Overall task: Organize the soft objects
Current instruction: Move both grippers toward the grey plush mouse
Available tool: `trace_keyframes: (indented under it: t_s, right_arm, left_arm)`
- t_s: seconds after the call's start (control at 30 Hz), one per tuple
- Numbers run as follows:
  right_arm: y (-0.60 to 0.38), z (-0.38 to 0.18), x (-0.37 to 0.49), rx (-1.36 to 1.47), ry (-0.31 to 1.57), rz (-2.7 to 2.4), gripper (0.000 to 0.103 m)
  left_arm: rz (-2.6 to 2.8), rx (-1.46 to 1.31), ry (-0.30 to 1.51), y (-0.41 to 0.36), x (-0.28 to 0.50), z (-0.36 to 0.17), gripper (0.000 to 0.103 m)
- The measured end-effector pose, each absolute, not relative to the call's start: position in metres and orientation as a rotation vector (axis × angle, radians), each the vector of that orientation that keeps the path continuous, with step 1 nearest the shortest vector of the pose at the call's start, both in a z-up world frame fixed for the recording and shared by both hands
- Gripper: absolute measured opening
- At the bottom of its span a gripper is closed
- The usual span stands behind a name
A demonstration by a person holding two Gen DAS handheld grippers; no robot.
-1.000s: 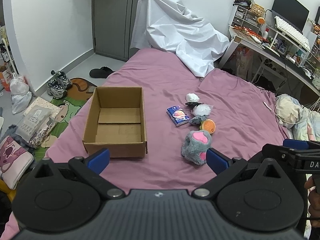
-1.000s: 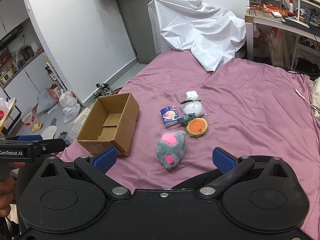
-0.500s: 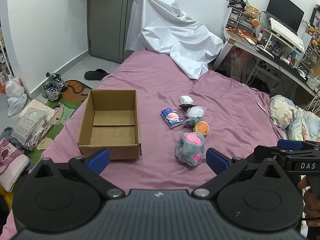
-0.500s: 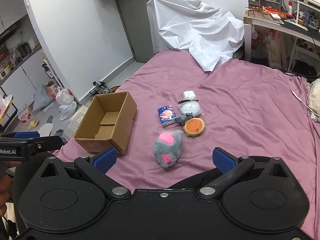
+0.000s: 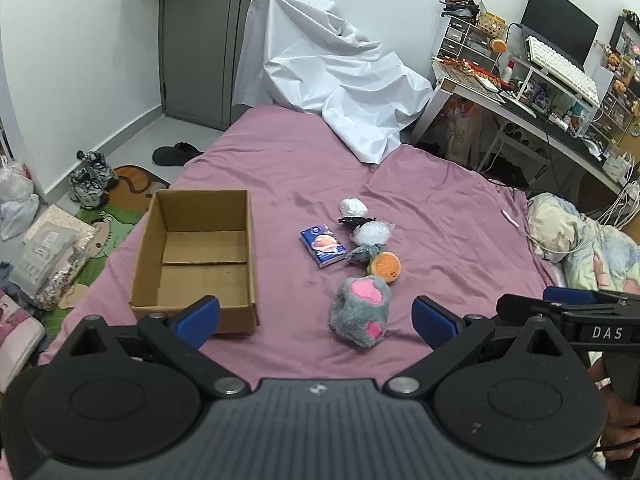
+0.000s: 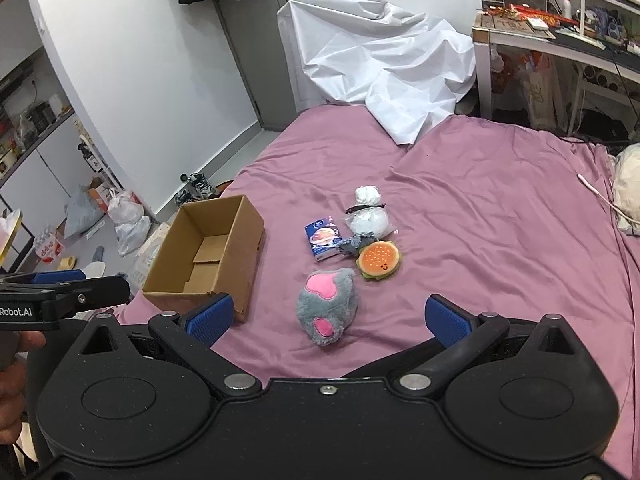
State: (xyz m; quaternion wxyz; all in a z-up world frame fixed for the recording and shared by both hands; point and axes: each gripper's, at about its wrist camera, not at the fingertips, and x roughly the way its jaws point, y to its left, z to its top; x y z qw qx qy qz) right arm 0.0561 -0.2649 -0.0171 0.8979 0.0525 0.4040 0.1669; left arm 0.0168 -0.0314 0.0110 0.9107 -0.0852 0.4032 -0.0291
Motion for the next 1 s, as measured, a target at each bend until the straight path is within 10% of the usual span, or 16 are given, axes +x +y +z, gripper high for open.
trace_keyframes:
  t_s: [0.5, 1.0]
  right_arm:
    - [-0.282, -0.047, 0.088, 0.176, 0.902, 0.382, 0.103]
    - [-0.295, -0.081, 0.132, 0.28, 0.958, 0.417, 0.09]
  left_arm:
    - [-0.079, -0.204, 0.865, -0.054, 0.05, -0.021, 0.098]
    - [-0.072, -0.244, 0.957, -0.083, 0.089, -0.063, 0.055]
